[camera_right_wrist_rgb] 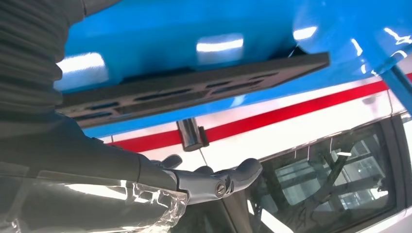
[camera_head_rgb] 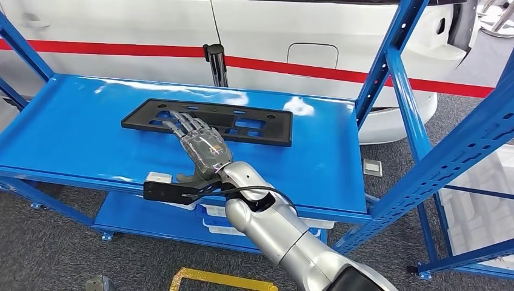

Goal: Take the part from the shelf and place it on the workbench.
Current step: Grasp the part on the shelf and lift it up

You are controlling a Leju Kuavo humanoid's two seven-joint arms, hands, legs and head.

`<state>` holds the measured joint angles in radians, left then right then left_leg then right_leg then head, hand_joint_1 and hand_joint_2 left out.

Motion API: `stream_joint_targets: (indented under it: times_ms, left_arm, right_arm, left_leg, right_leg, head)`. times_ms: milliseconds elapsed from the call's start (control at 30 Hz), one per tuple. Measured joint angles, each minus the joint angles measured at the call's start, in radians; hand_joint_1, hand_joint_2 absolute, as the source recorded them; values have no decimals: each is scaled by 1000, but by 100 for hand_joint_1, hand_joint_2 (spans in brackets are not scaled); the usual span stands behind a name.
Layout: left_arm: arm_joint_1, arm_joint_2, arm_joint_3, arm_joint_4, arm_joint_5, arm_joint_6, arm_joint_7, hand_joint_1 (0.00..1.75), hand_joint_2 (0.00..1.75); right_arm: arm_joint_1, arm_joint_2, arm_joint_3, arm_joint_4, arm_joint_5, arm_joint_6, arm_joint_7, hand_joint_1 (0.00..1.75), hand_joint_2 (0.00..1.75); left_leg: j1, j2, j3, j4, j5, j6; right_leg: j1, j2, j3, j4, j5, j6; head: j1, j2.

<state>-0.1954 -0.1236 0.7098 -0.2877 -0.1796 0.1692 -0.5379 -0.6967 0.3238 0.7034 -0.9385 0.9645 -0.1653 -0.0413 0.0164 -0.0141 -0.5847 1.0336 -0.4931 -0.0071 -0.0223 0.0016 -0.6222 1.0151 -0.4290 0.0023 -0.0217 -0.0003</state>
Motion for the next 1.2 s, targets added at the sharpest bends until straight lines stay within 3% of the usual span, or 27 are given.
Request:
stream_joint_targets:
  times_ms: [33,100,133,167,200,233,300,367,500,700,1200]
  left_arm:
    - [0,-1,0,0,0,0,0,0,0]
    - [2,-2,1,0,1,0,0,0,0]
    - [4,-2,2,0,1,0,-1,0,0]
    - [6,-2,3,0,2,0,-1,0,0]
    - [8,-2,3,0,3,0,-1,0,0]
    - [8,-2,3,0,3,0,-2,0,0]
    - [8,-2,4,0,3,0,-3,0,0]
    - [7,-2,4,0,3,0,-4,0,0]
    - [10,-5,5,0,3,0,-5,0,0]
    - [10,-5,14,0,8,3,-5,0,0]
    - [20,-5,45,0,7,1,-17,0,0]
  right_arm:
    - [-3,3,0,4,11,-6,6,0,175]
    - [-7,7,1,19,46,-26,26,0,175]
    - [-8,8,2,28,65,-38,37,0,175]
    - [-8,7,2,38,85,-49,49,0,175]
    - [-9,7,2,48,102,-59,60,0,175]
    - [-12,7,2,59,119,-69,70,0,175]
    - [-23,7,0,87,149,-86,86,0,175]
    - [-35,7,-3,115,166,-99,91,0,175]
    - [-44,4,-8,155,180,-105,95,0,175]
    - [-55,3,-23,216,240,-121,132,0,175]
    - [-113,-28,-112,420,473,-223,301,0,175]
  left_leg:
    - [3,3,-20,42,-24,-6]
    - [7,7,-89,174,-82,-17]
    - [9,7,-124,232,-99,-22]
    - [11,8,-145,259,-97,-24]
    - [14,10,-146,244,-75,-26]
    - [16,11,-128,194,-38,-26]
    - [17,14,-66,55,33,-25]
    - [14,13,-32,-18,57,-19]
    - [3,7,-30,-25,59,-10]
    - [-13,5,-30,-25,58,7]
    - [-14,5,-29,-24,59,14]
  right_leg:
    - [-3,0,4,-2,-1,-6]
    - [-2,0,8,-2,-5,-15]
    - [-2,0,9,-2,-7,-17]
    - [-2,0,10,-2,-9,-17]
    - [-2,1,12,-2,-10,-17]
    - [-3,2,15,-2,-13,-15]
    - [-1,3,21,-1,-18,-6]
    - [5,3,23,-1,-23,2]
    - [15,1,27,-3,-26,4]
    - [9,-1,30,-13,-21,11]
    - [7,-1,32,-17,-17,25]
  head:
    - [-2,0]
    - [-3,0]
    - [-3,0]
    - [-3,0]
    - [-4,0]
    - [-3,0]
    - [-4,0]
    - [-3,0]
    - [0,0]
    - [1,0]
    - [0,0]
